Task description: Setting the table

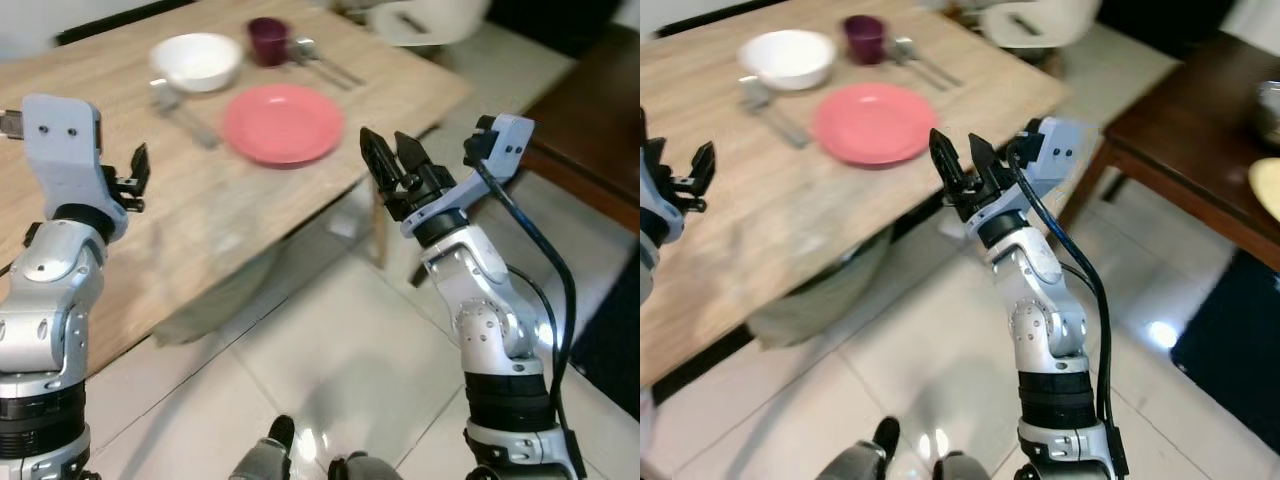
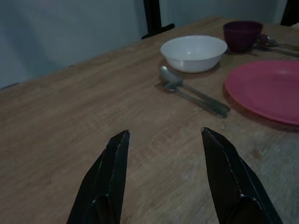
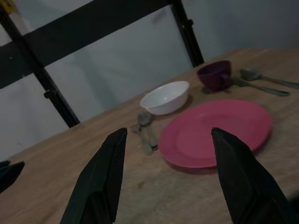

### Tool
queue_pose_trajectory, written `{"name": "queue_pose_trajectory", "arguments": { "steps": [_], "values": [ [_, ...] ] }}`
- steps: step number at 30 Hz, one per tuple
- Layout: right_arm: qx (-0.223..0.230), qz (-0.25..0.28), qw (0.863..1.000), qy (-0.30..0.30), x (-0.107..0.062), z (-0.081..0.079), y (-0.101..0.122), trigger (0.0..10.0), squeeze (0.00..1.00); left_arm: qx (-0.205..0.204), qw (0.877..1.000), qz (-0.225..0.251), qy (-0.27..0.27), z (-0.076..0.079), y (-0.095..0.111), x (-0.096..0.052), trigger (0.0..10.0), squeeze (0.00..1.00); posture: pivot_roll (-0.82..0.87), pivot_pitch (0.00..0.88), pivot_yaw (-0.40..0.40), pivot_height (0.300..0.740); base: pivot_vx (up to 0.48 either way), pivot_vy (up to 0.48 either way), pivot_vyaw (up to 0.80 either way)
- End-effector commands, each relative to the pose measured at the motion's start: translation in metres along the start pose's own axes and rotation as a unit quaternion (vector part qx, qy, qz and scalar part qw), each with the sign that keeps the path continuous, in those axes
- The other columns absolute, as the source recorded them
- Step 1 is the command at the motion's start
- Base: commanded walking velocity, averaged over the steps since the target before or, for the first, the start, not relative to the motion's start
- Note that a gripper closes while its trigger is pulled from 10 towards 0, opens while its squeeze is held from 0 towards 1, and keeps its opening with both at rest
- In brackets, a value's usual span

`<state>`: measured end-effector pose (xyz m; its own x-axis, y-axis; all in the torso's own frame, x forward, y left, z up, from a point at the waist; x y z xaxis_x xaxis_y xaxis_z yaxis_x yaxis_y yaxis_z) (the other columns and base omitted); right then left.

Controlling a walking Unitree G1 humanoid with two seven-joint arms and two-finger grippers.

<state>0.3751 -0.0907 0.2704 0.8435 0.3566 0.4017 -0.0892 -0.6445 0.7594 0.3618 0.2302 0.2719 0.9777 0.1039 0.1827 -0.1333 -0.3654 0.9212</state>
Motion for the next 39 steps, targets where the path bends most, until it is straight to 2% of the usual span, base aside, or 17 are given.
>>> {"name": "queue_pose_trajectory", "arguments": {
  "steps": [1, 13, 17, 19, 27, 30, 36, 39],
  "values": [
    [0.004, 0.007, 1.0, -0.008, -0.001, 0.005, 0.003, 10.0, 0.0, 0.006, 1.0, 0.0, -0.002, 0.002, 0.001, 0.002, 10.0, 0.0, 0.03, 0.111, 0.003, 0.74, 0.0, 0.0, 0.74],
    [0.005, 0.038, 0.998, -0.051, -0.001, 0.021, 0.015, 10.0, 0.0, 0.013, 1.0, 0.001, -0.017, 0.011, 0.005, 0.012, 10.0, 0.0, 0.03, 0.112, 0.007, 0.74, 0.0, 0.0, 0.73],
    [0.006, 0.041, 0.998, -0.053, 0.0, 0.021, 0.017, 10.0, 0.0, 0.019, 1.0, 0.002, -0.018, 0.013, 0.005, 0.013, 10.0, 0.0, 0.03, 0.113, 0.005, 0.74, 0.0, 0.0, 0.35],
    [0.016, 0.048, 0.997, -0.055, 0.001, 0.021, 0.02, 10.0, 0.0, 0.033, 0.999, -0.007, -0.015, 0.017, 0.003, 0.017, 10.0, 0.0, 0.03, 0.112, 0.006, 0.74, 0.48, 0.0, 0.0],
    [0.027, 0.049, 0.998, -0.031, 0.0, 0.014, 0.022, 10.0, 0.0, 0.031, 0.999, -0.005, -0.012, 0.017, 0.004, 0.019, 10.0, 0.0, 0.03, 0.111, 0.004, 0.74, 0.48, 0.0, 0.0],
    [0.02, 0.038, 0.999, -0.014, 0.002, 0.007, 0.018, 10.0, 0.0, 0.032, 0.999, -0.004, -0.014, 0.018, 0.004, 0.02, 10.0, 0.0, 0.03, 0.11, 0.006, 0.74, 0.48, 0.0, 0.0],
    [0.026, 0.04, 0.999, -0.02, 0.001, 0.009, 0.018, 10.0, 0.0, 0.032, 0.999, -0.001, -0.014, 0.019, 0.005, 0.021, 10.0, 0.0, 0.03, 0.124, 0.002, 0.74, 0.48, 0.0, 0.0],
    [0.015, 0.041, 0.999, -0.014, 0.003, 0.007, 0.019, 10.0, 0.0, 0.037, 0.999, 0.005, -0.016, 0.018, 0.008, 0.022, 10.0, 0.0, 0.02, 0.105, 0.015, 0.74, 0.48, 0.0, 0.41]
  ]
}}
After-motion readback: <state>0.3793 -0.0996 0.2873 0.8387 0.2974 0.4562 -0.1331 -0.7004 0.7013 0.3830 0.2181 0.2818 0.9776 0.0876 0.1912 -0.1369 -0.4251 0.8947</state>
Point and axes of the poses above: a point about 5 cm out from each wrist's last joint towards the gripper, its own x axis pointing out of the wrist towards the gripper, its own y axis along the axis of the wrist's last joint, z = x × y, the point moved 6 cm from there along x, pointing out of the wrist towards the gripper, and after that the axes turned 12 degrees about x, right-handed, at the moved point
